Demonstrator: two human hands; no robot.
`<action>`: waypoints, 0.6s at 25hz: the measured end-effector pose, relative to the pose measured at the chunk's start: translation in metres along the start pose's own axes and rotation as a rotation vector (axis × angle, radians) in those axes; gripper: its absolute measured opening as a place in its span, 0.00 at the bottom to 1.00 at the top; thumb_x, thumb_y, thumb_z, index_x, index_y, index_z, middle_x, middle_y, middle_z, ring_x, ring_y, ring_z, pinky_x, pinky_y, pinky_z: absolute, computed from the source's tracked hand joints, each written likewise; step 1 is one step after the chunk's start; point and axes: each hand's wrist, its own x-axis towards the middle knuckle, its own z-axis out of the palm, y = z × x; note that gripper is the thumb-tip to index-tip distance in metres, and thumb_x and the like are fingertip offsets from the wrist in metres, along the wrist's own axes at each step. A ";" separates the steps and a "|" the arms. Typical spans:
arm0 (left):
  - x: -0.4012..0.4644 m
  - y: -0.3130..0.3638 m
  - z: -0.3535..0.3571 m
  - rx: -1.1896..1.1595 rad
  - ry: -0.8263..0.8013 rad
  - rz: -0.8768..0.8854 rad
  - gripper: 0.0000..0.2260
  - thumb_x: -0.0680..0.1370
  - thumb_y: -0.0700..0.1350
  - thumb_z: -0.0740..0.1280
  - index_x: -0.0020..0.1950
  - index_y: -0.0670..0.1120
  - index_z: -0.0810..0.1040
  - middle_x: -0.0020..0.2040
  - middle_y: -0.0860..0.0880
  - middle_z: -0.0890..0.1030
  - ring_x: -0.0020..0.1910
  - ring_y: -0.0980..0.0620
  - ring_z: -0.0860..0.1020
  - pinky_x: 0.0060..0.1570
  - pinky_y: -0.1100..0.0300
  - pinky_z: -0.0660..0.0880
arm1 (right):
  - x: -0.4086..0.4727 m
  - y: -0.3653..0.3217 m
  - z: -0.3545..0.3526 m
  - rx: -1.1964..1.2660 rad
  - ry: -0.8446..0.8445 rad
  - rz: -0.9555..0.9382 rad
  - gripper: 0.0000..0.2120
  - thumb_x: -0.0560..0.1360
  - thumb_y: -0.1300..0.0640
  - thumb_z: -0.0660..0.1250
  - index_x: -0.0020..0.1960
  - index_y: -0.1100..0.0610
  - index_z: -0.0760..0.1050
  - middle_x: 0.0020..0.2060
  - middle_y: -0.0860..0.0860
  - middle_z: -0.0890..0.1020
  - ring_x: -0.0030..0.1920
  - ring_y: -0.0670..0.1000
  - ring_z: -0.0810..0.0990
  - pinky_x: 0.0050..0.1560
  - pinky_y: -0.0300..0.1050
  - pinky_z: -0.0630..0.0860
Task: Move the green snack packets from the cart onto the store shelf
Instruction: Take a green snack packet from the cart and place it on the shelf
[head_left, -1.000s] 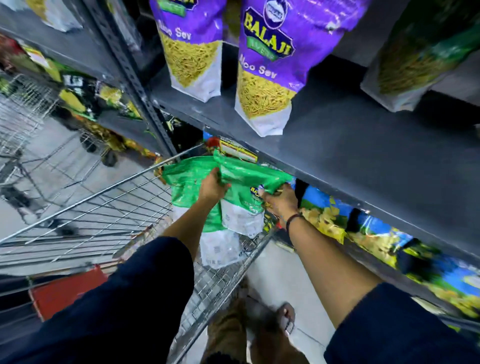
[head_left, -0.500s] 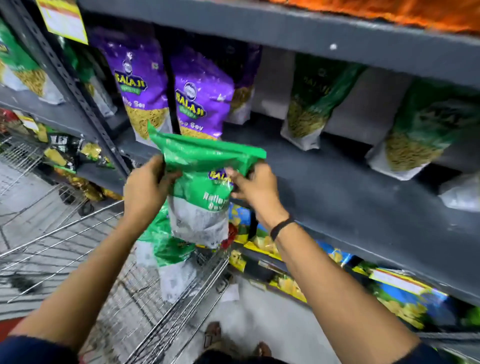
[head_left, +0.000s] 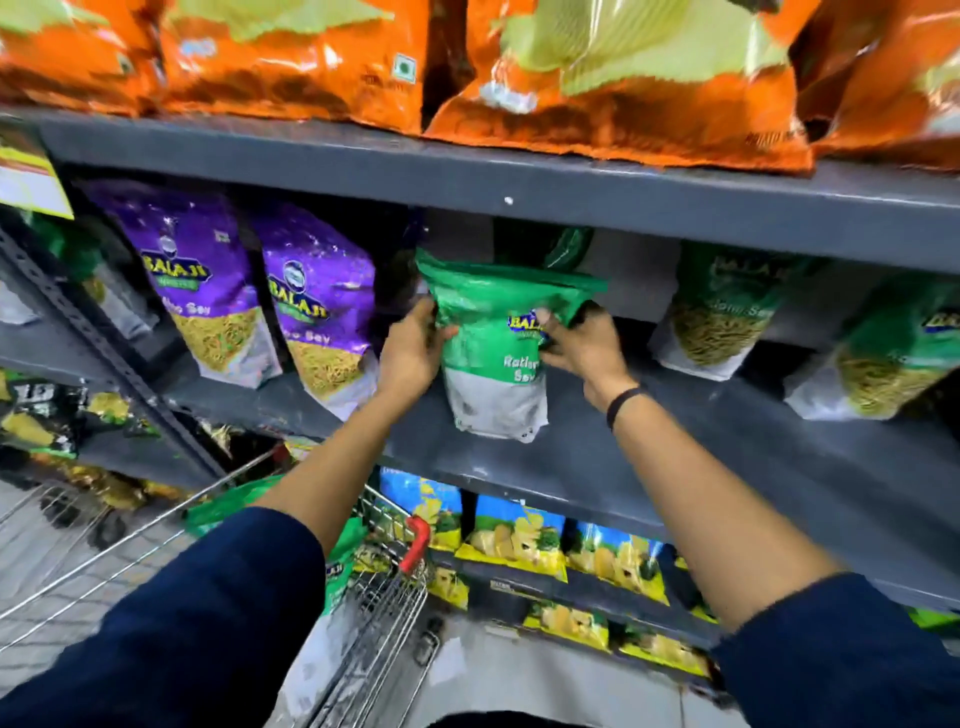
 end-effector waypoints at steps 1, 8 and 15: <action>0.001 -0.004 0.004 -0.035 -0.002 -0.001 0.18 0.71 0.51 0.63 0.57 0.44 0.71 0.54 0.40 0.82 0.52 0.42 0.80 0.51 0.45 0.77 | 0.000 0.010 0.000 -0.012 0.038 -0.006 0.18 0.69 0.52 0.70 0.56 0.57 0.73 0.53 0.60 0.81 0.50 0.57 0.81 0.47 0.55 0.82; 0.013 -0.001 0.034 -0.758 -0.098 -0.451 0.35 0.76 0.61 0.33 0.69 0.43 0.63 0.70 0.44 0.67 0.69 0.48 0.67 0.72 0.51 0.61 | -0.063 0.073 0.056 0.164 0.287 0.123 0.10 0.75 0.49 0.62 0.52 0.54 0.72 0.49 0.53 0.74 0.52 0.52 0.73 0.56 0.47 0.70; 0.011 -0.048 0.042 -0.553 0.047 -0.549 0.32 0.77 0.63 0.44 0.61 0.41 0.73 0.43 0.48 0.85 0.44 0.49 0.77 0.46 0.58 0.74 | -0.031 0.072 0.022 0.187 0.378 0.228 0.24 0.79 0.46 0.51 0.69 0.59 0.65 0.65 0.53 0.72 0.67 0.51 0.69 0.70 0.44 0.63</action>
